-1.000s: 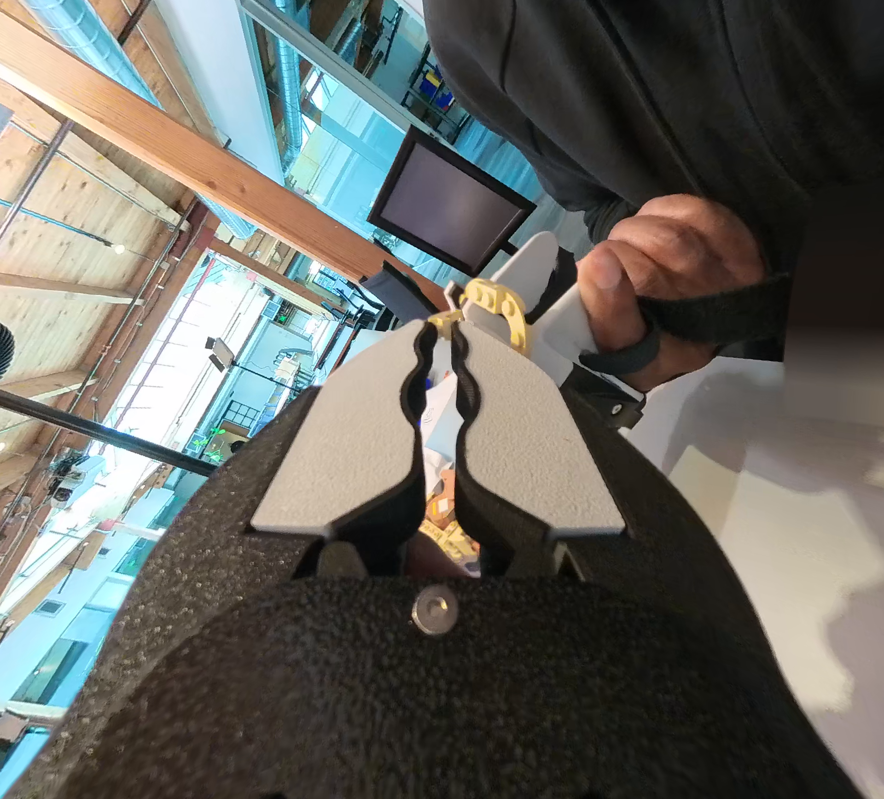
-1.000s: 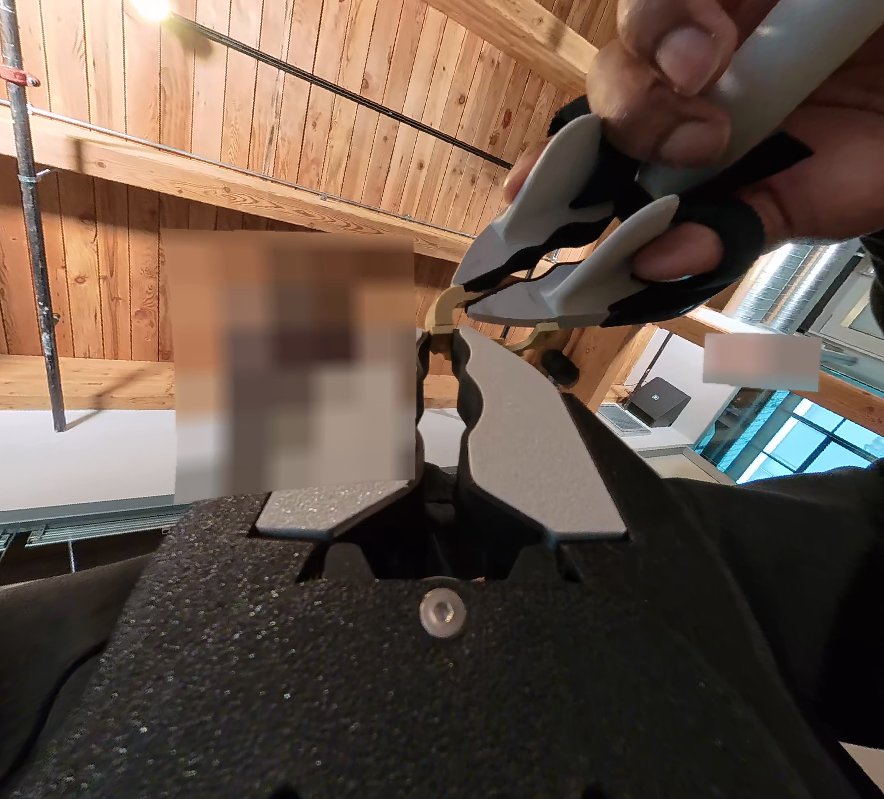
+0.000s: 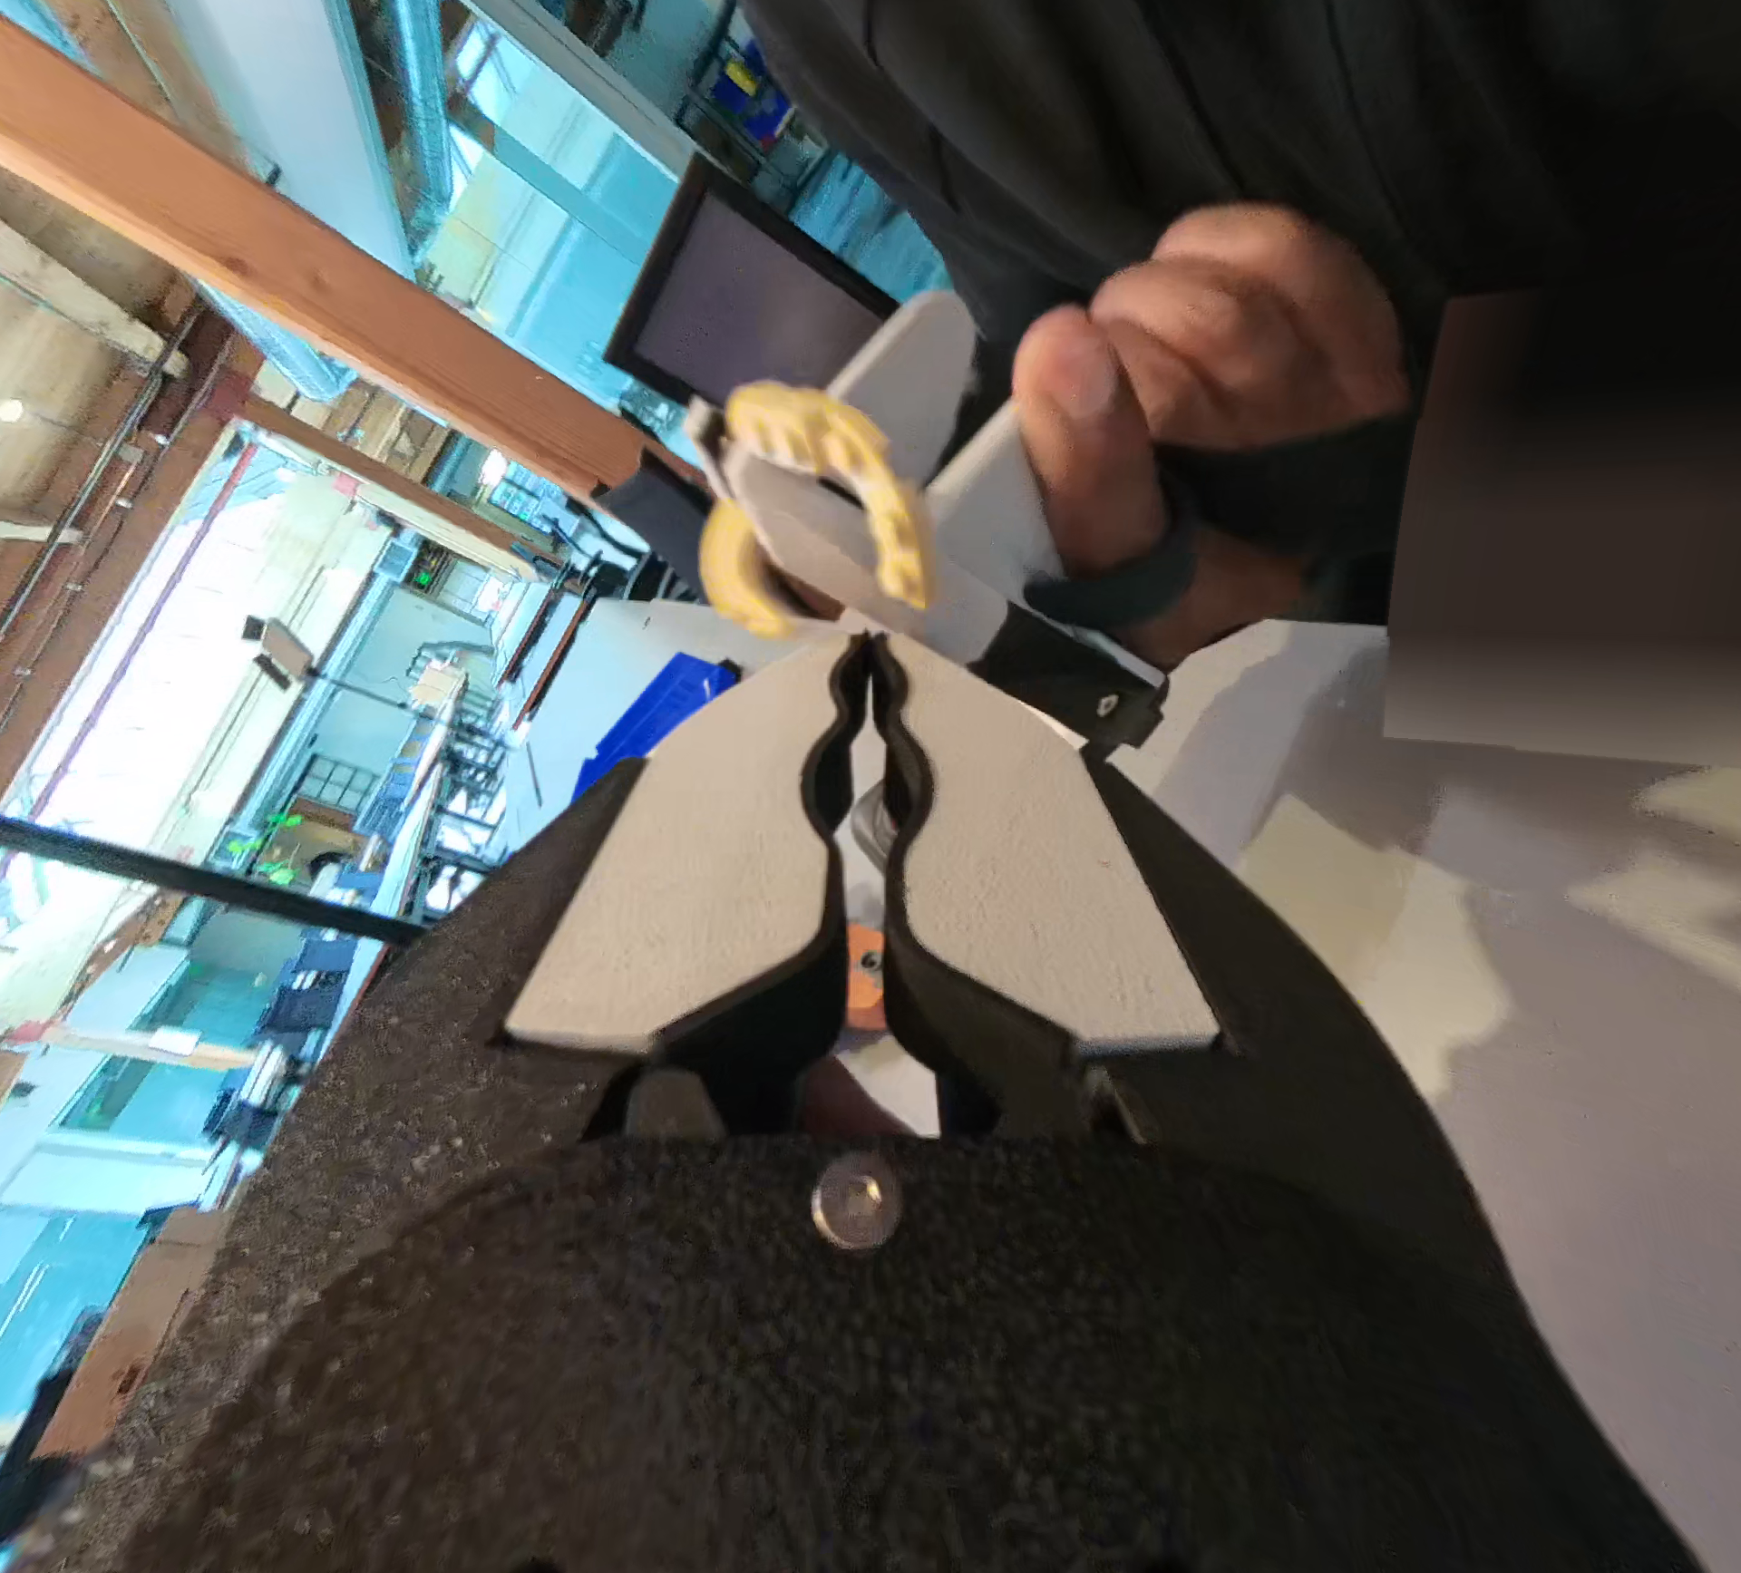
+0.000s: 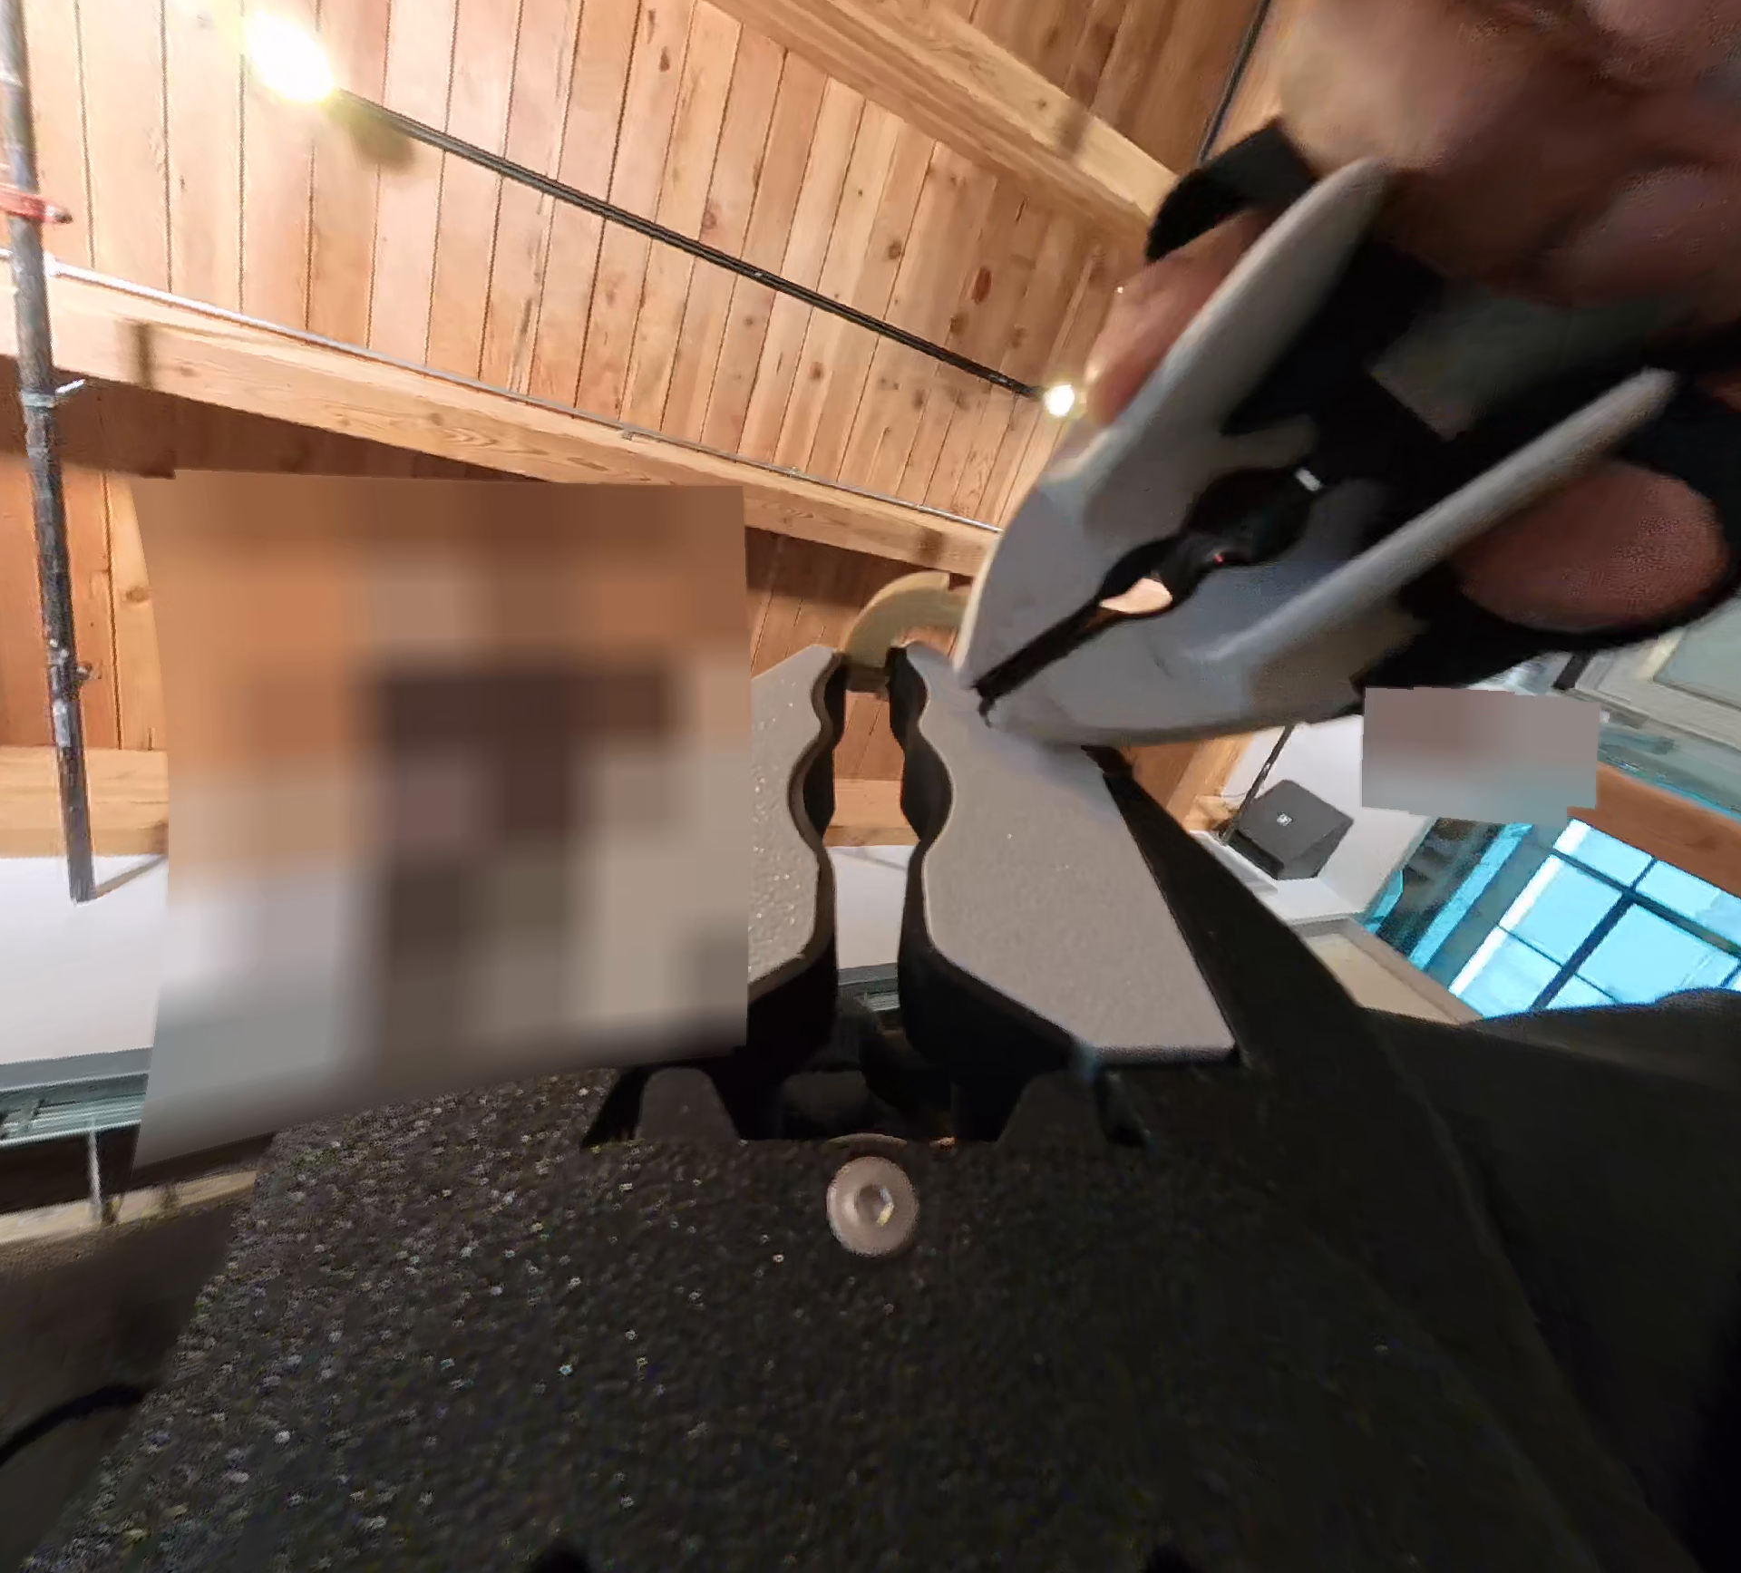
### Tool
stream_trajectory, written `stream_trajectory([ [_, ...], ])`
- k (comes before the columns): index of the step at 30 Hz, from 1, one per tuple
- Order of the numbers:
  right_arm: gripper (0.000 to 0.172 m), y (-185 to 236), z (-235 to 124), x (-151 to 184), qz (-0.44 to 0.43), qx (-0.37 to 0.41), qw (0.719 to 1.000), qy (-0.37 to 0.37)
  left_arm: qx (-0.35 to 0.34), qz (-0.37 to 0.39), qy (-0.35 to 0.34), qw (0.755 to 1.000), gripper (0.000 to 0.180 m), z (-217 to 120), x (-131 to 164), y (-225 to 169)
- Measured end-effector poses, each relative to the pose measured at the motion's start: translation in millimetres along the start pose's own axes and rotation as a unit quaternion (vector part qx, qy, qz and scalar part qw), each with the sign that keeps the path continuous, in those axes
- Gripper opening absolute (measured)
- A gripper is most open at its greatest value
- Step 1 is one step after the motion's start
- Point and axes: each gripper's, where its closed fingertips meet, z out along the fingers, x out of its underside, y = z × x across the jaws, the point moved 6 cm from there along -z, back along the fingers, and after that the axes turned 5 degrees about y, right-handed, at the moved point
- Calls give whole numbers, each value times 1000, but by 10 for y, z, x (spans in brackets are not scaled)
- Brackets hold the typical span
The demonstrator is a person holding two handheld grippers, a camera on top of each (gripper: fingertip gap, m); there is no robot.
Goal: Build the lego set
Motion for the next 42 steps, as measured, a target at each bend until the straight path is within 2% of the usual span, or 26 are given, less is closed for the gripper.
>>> stream_trajectory([
  [4,8,25,-77,-87,-24,16,999,-12,-28,-6,22,999,1,48,73,34],
  [9,8,-22,-446,-385,-64,39,996,-54,-47,-44,92,994,1,6,449,-13],
  [13,8,-76,-608,-497,-86,84,991,-54,-68,-85,86,990,1,-57,628,-30],
  [17,8,-107,-703,-525,-114,148,982,-28,-94,-118,111,982,2,-120,820,-17],
  [23,8,31,-767,-471,-165,195,967,11,-116,-166,149,968,0,-141,1039,-29],
  [29,8,250,-811,-478,-220,209,952,35,-113,-223,121,961,4,45,883,-23],
  [34,8,310,-928,-570,-203,206,957,-10,-139,-242,79,957,19,193,567,-47],
  [37,8,294,-948,-579,-200,215,956,-18,-169,-210,122,955,26,290,470,-86],
  [40,8,284,-983,-622,-168,197,965,-42,-154,-173,168,958,29,396,449,-191],
  [42,8,291,-969,-618,-160,185,969,-41,-174,-167,178,954,29,409,461,-196],
])
